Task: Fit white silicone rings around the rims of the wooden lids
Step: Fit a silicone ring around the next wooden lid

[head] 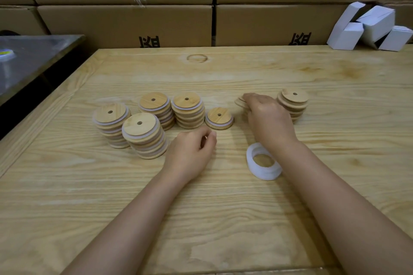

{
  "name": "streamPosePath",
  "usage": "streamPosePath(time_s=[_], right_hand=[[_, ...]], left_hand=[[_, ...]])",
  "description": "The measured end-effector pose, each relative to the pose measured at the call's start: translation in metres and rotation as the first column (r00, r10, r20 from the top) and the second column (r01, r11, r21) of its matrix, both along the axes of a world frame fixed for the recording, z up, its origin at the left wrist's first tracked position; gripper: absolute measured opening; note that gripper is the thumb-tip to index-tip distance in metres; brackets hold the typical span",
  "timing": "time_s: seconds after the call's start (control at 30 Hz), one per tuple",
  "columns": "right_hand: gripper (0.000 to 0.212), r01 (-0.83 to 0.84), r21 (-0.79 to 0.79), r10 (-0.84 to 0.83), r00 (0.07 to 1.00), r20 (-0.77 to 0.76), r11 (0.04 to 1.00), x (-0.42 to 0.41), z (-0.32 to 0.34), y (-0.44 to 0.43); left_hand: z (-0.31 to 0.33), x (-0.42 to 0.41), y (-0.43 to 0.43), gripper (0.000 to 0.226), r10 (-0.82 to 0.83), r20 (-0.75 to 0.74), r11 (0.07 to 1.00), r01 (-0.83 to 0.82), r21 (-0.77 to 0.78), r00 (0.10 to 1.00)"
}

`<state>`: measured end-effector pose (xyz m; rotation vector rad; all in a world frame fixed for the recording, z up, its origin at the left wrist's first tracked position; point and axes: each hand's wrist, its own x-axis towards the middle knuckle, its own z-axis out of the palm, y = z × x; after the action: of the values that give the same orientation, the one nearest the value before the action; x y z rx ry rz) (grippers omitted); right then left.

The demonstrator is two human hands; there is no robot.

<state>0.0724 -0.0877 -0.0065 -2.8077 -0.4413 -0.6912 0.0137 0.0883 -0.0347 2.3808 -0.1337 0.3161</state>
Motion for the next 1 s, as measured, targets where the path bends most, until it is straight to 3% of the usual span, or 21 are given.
streamPosePath(time_s=[0.07,0.13,0.2,0.3,0.5,0.73,0.87,1.0], right_hand=[[0.038,-0.139,0.097,0.135,0.99,0.049,0.986,-0.011,0.003,0.002],[0.038,-0.293,0.14,0.28,0.954,0.105,0.946,-0.022,0.006,0.003],[0.037,-0.4,0.148,0.38,0.913,0.147,0.904,-0.034,0.007,0.005],[0.032,-0.504,0.132,0.474,0.857,0.203,0.854,-0.048,0.005,0.01],[0.033,-0.53,0.14,0.503,0.843,0.191,0.836,-0.054,-0.001,0.013],[0.039,-0.489,0.122,0.483,0.872,0.078,0.864,-0.052,0.0,0.003],[0.042,-0.186,0.109,0.204,0.959,-0.198,0.977,-0.051,0.0,-0.01],[0.037,-0.031,-0.022,0.015,0.853,-0.522,0.999,-0.051,0.004,-0.023]], left_hand=[[0.003,-0.001,-0.003,0.023,-0.106,-0.048,0.937,0.084,-0.338,0.993],[0.007,0.0,-0.007,0.024,-0.17,-0.096,0.761,0.069,-0.645,0.981],[0.013,0.002,-0.01,0.027,-0.221,-0.16,0.589,0.001,-0.808,0.962],[0.019,0.005,-0.006,0.035,-0.303,-0.204,0.448,-0.049,-0.893,0.931],[0.017,0.004,-0.002,0.019,-0.316,-0.152,0.326,-0.043,-0.944,0.937],[0.016,0.003,-0.007,0.016,-0.243,-0.16,0.334,-0.073,-0.94,0.957],[0.013,0.004,-0.008,0.018,-0.142,-0.183,0.431,-0.105,-0.896,0.973],[0.011,0.004,-0.013,0.021,-0.098,-0.166,0.582,-0.079,-0.809,0.981]])
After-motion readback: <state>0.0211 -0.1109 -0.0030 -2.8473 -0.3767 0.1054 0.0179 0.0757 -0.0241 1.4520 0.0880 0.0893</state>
